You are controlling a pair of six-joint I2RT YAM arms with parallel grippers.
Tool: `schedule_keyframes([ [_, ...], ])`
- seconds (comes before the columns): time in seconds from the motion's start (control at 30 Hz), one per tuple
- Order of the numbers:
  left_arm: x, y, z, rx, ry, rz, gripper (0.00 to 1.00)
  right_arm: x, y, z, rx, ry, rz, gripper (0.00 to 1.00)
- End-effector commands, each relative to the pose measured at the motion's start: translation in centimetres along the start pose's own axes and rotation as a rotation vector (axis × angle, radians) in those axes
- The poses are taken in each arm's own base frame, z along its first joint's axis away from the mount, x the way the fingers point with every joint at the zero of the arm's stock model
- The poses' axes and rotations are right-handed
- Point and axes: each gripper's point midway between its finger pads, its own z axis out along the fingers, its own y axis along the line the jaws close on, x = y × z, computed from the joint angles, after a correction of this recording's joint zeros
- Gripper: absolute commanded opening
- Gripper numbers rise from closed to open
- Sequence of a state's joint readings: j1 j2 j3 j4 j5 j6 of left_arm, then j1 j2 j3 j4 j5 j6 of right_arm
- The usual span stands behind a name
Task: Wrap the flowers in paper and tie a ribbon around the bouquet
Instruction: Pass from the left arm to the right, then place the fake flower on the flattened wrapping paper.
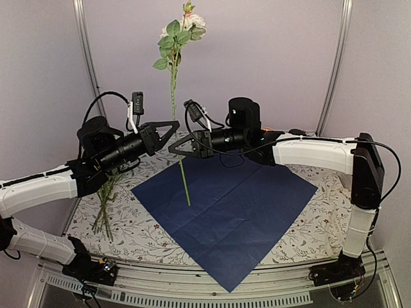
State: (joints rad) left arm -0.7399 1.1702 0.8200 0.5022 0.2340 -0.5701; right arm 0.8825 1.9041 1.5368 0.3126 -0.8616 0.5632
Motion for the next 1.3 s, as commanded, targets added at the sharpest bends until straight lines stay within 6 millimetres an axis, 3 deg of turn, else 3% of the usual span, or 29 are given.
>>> schedule_keyframes([
  [0.0, 0.1, -0.9, -0.1, 0.037, -0.002, 0.006, 0.0, -1.5, -0.3, -1.6, 0.063, -0.046, 0.014, 0.0],
  [0.4, 0.6, -0.9, 0.8, 0.051, 0.009, 0.001, 0.0, -0.8, 0.2, -2.9, 0.103, -0.044, 0.005, 0.0],
  [0.43, 0.7, -0.5, 0.8, 0.029, 0.01, -0.001, 0.15, -0.8, 0.1, -3.0, 0.114, -0.045, 0.012, 0.0],
  [0.5, 0.8, 1.2, 1.0, -0.071, 0.023, 0.007, 0.75, -0.5, -0.8, -3.6, 0.161, -0.045, 0.054, 0.0],
  [0.53, 0.9, 2.7, 0.9, -0.161, 0.041, 0.014, 0.95, -0.3, -1.5, -4.1, 0.199, -0.044, 0.089, 0.0],
  [0.57, 1.2, 4.6, 0.5, -0.271, 0.066, 0.028, 0.98, 0.3, -2.8, -4.7, 0.25, -0.036, 0.137, 0.0],
  [0.67, 2.7, 11.1, -2.8, -0.652, 0.182, 0.078, 0.99, 4.1, -8.6, -7.9, 0.442, 0.023, 0.383, 0.0],
  [0.73, 3.6, 13.6, -5.1, -0.792, 0.229, 0.1, 0.99, 7.5, -11.8, -10.3, 0.514, 0.058, 0.524, 0.0],
  [0.8, 4.5, 14.3, -6.3, -0.819, 0.254, 0.108, 0.99, 10.8, -14.3, -12.2, 0.596, 0.089, 0.634, 0.0],
  [0.9, 5.7, 14.4, -7.0, -0.791, 0.263, 0.103, 0.99, 13.7, -17.3, -14.0, 0.753, 0.151, 0.673, 0.0],
  [1.17, 6.7, 15.3, -7.6, -0.802, 0.303, 0.118, 0.99, 18.1, -21.1, -15.8, 0.892, 0.245, 0.741, 0.0],
  [1.27, 6.8, 15.8, -7.9, -0.813, 0.313, 0.116, 0.99, 18.7, -21.8, -16.1, 0.918, 0.259, 0.751, 0.03],
])
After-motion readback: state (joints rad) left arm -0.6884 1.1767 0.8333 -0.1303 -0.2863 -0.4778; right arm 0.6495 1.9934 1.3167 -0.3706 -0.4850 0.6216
